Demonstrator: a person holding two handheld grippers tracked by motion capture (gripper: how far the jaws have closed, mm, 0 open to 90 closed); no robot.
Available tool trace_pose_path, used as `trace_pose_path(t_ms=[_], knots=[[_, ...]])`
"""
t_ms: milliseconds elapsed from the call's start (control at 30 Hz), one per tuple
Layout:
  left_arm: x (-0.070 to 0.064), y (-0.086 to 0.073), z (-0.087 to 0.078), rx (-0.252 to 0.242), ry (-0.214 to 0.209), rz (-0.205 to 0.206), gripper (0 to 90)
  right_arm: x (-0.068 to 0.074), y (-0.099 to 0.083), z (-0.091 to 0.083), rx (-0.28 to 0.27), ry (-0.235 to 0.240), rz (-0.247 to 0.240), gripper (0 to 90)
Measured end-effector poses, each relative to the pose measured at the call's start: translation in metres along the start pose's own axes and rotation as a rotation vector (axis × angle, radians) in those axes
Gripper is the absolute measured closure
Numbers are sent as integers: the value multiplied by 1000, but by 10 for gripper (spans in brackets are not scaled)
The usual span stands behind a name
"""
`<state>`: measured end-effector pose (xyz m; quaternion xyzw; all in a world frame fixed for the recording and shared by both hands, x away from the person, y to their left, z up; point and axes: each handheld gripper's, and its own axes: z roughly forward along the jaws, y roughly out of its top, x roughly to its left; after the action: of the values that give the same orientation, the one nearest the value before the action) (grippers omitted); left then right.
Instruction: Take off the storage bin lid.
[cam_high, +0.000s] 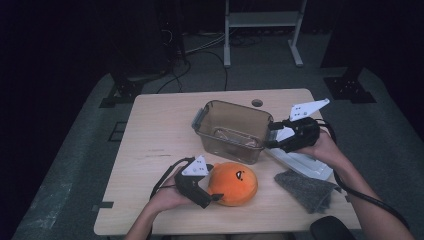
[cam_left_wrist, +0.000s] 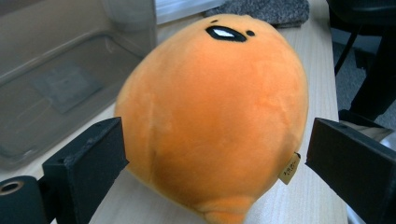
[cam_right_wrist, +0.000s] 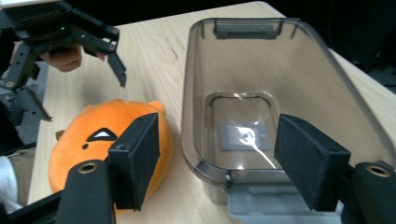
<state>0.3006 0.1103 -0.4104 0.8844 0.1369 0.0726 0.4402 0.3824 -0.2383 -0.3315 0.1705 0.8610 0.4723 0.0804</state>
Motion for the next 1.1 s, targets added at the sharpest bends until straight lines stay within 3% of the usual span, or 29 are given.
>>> trace_pose_path(t_ms=[267,567,900,1100], knots=[[5,-5,-13,-23,36,-25,39,13,9,11,3,45,-33,285],[6,-21,-29,-13,81,-54,38,35,17,29,16,106,-86,272],[10,-42,-57,-35,151,-116,38,62,16,56,45,182,-122,268],[13,-46,-65,-43,182,-122,38,71,16,68,65,210,-142,266]])
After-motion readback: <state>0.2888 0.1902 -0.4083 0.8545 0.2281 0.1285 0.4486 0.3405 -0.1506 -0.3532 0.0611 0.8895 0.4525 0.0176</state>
